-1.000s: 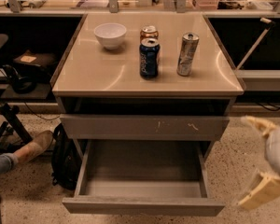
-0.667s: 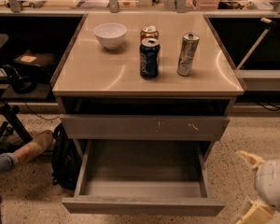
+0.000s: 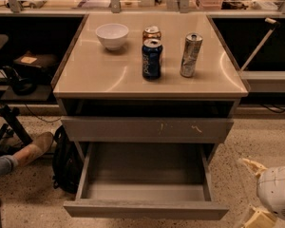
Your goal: Close middle drawer
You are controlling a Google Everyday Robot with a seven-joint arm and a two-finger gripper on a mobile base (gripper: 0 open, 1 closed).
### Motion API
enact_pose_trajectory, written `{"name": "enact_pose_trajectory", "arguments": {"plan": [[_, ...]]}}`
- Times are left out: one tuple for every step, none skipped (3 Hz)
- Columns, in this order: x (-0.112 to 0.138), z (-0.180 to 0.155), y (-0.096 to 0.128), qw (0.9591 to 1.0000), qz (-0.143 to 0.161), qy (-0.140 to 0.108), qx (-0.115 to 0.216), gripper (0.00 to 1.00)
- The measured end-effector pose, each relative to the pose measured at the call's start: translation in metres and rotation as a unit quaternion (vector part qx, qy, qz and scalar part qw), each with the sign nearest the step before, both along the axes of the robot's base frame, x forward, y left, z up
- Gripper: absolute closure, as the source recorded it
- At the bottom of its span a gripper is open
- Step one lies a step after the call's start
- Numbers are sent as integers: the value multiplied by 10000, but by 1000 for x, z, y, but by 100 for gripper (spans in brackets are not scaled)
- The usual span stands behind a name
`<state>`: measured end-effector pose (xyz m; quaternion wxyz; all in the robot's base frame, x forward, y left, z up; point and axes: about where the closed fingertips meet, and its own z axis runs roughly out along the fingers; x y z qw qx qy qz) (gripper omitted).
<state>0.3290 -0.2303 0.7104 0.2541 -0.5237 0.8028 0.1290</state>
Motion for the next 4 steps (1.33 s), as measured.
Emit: {"name": "enact_pose_trajectory", "arguments": {"plan": [[-7,-15,2,9991,65,-214,-363,0],[-26,-72,2,9965,257,-384,-693,0],[-26,-148,-3,9966,313,-428,-637,0],[-16,-211,-7,9981,363,-240,-444,0]]}}
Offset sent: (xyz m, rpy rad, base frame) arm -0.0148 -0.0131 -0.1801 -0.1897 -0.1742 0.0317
